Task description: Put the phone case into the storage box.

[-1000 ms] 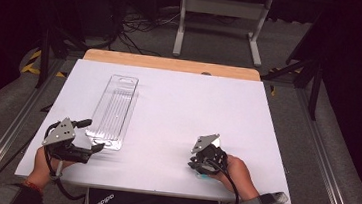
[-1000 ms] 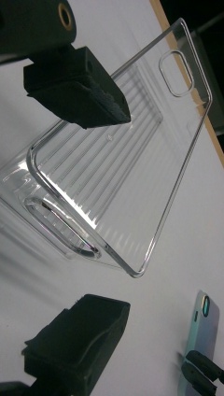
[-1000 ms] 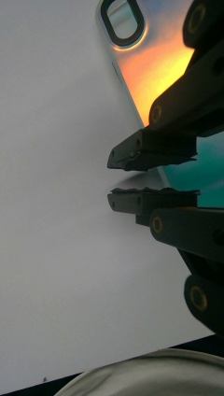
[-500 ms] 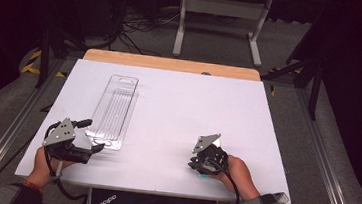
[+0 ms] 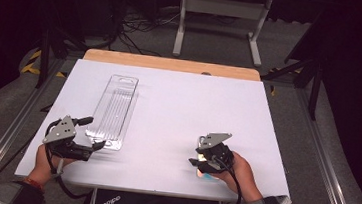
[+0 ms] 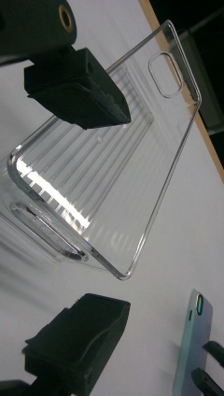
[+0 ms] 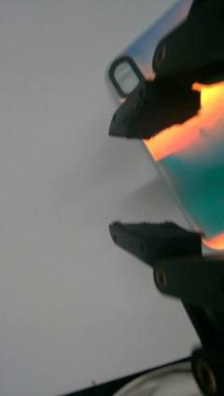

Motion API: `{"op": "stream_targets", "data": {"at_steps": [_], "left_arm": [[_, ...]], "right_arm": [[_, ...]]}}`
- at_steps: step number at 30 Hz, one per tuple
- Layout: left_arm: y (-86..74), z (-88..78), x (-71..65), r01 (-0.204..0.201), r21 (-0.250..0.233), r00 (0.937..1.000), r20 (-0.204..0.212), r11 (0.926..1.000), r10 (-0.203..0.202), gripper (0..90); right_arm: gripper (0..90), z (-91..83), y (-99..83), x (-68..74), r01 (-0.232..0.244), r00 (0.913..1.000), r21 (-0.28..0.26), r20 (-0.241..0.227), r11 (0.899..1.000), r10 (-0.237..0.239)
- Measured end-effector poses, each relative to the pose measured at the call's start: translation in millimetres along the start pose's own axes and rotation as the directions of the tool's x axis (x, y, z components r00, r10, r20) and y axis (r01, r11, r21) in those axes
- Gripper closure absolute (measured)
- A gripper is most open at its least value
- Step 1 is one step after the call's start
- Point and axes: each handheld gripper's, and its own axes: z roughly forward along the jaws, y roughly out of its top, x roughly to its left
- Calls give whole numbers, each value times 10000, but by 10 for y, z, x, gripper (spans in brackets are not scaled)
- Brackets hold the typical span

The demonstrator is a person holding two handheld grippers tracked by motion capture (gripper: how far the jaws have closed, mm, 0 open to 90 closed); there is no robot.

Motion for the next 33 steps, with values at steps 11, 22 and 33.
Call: {"op": "stream_targets", "data": {"at_steps": [11, 22, 33], "left_arm": [[21, 18, -73, -405, 102, 9989, 252, 9991, 403, 122], [2, -8, -25, -52, 86, 9997, 259, 9999, 49, 127], [2, -51, -18, -91, -111, 9990, 426, 9999, 96, 127]], "right_arm": [[45, -151, 28, -367, -3848, 9004, -497, 1995, 9217, 3866], [72, 160, 92, -711, -5623, 8245, 1487, 1756, 8134, 5379], [136, 185, 183, -777, -6512, 7465, 1583, 3094, 7422, 5890]]}}
